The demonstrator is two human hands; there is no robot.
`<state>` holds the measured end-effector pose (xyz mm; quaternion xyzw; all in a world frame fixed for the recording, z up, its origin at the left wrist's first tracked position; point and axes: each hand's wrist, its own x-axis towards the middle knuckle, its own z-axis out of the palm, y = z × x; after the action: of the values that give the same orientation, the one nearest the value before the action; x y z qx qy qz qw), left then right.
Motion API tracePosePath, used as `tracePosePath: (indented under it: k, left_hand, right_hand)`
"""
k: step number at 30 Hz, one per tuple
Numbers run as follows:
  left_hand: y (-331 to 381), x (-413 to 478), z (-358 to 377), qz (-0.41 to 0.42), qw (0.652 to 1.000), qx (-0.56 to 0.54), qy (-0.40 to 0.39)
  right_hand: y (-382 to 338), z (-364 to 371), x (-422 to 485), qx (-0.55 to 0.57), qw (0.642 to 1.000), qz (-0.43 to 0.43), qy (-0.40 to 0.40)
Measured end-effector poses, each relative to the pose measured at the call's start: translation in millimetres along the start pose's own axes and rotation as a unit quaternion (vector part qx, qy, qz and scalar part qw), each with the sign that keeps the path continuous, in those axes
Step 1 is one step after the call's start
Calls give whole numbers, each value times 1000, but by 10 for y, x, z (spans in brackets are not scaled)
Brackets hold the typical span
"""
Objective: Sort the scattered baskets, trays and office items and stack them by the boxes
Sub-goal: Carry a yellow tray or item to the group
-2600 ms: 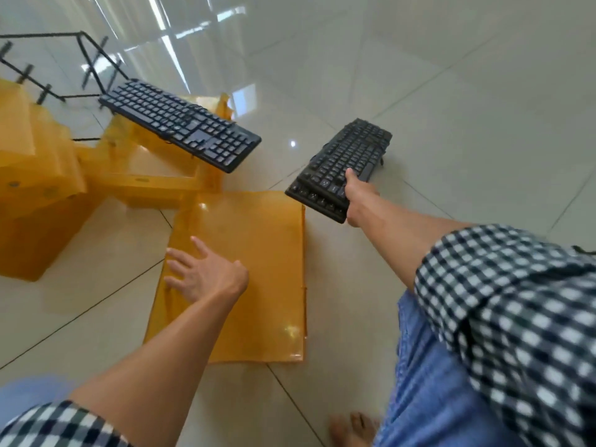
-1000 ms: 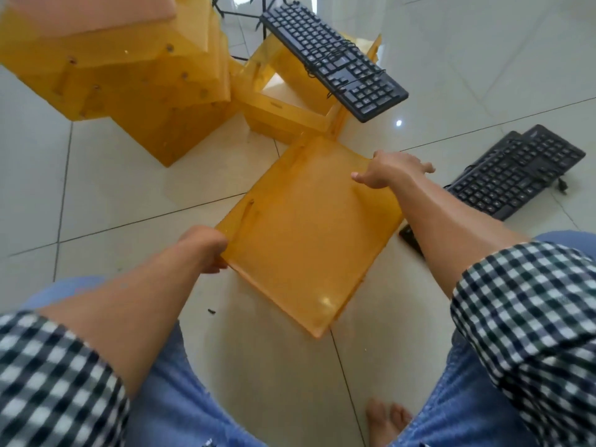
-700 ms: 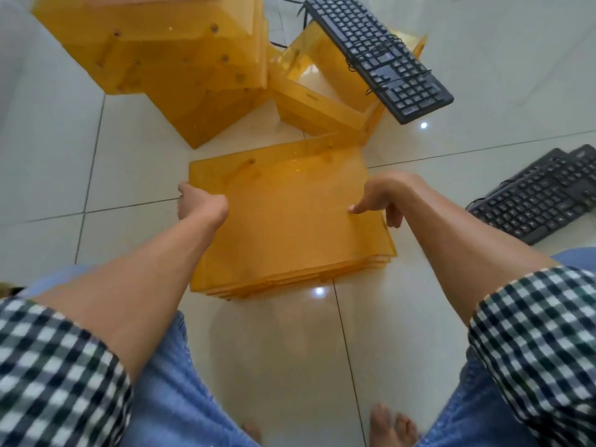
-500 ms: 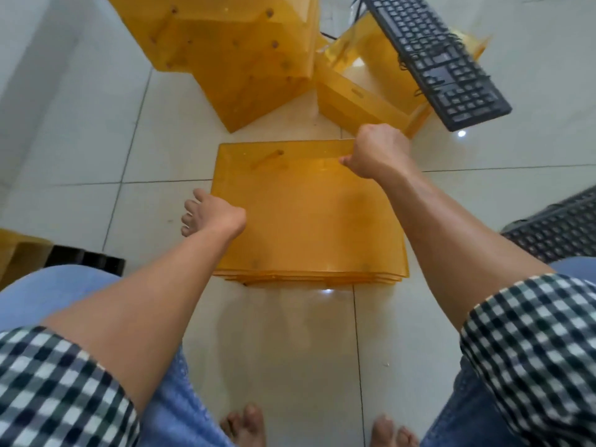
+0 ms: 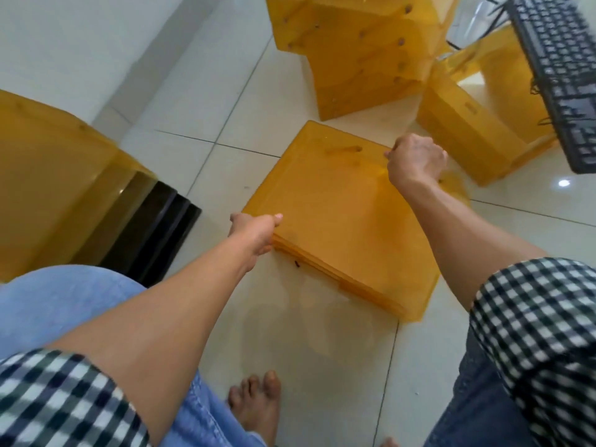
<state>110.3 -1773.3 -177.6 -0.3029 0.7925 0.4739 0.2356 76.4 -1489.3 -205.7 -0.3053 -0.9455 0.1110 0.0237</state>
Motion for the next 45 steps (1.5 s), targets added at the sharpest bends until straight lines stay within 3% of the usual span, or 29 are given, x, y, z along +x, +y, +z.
tracePosePath:
  k: [3,7,9,13,16,18,21,23,25,27,33,36,37,39,40,41,42,43,45]
  left_hand:
    - [-34,-16,-105,39,999,4,34]
    - [-261,-131,-123,-81,992,99,-21]
    - [-356,-168,-204,-91,987,127,-22]
    - [-476,-165,-377,-126,985,105,-54]
    - [-574,-216,-349,-136,981,98,-98]
    - [-497,-238,-265,-100,988,64,-103]
    - [-662,-111,-217,-76,991,72,-87]
    - [-1414,-125,-103,-117,986,-37,-108]
    - [-2421,-258,65,2,990,124,-62]
    - [-2991,-285,92,105,984,144,-15]
    - [-2796,-305,-90,135,978,158,-15]
    - [-3022,-444,-291,182,962,179,99]
    - [-2881,-477,-290,195,965,147,97]
    - [-1824,-550,-582,205,976,15,77]
    - [-1054,-614,-864,167,982,-91,1]
    - [-211,-719,-1118,115,985,-118,-44]
    - [566,-826,-1324,90,990,-105,-9]
    - [782,-950,-1435,71,995,-67,36]
    - [997,-1053,-1570,91,994,-62,3]
  right_hand:
    - [-229,74,-171,-11,1000,-21,-7]
    - [-524,162,-422,-6,998,-48,-31]
    - [-576,182,-471,12,998,-53,-40]
    - [-430,128,-488,101,983,-22,-155]
    - [-249,81,-529,118,945,-33,-304]
    - [-165,60,-532,167,907,-5,-387]
    - [-6,86,-551,280,840,87,-458]
    - [86,131,-588,336,805,141,-469]
    - [82,160,-628,356,796,159,-463]
    - [24,173,-662,365,798,163,-452]
    - [-320,-67,-647,393,793,135,-446]
    - [-519,-408,-566,403,803,110,-425]
    - [-604,-550,-526,405,808,101,-416]
    - [-779,-842,-451,412,816,82,-397]
    - [-871,-993,-413,418,819,72,-387]
    - [-959,-1143,-372,426,820,63,-376]
    - [-1042,-1278,-336,435,822,56,-365]
    - [-1123,-1412,-302,442,823,51,-353]
    - [-1282,-1677,-244,452,825,44,-335]
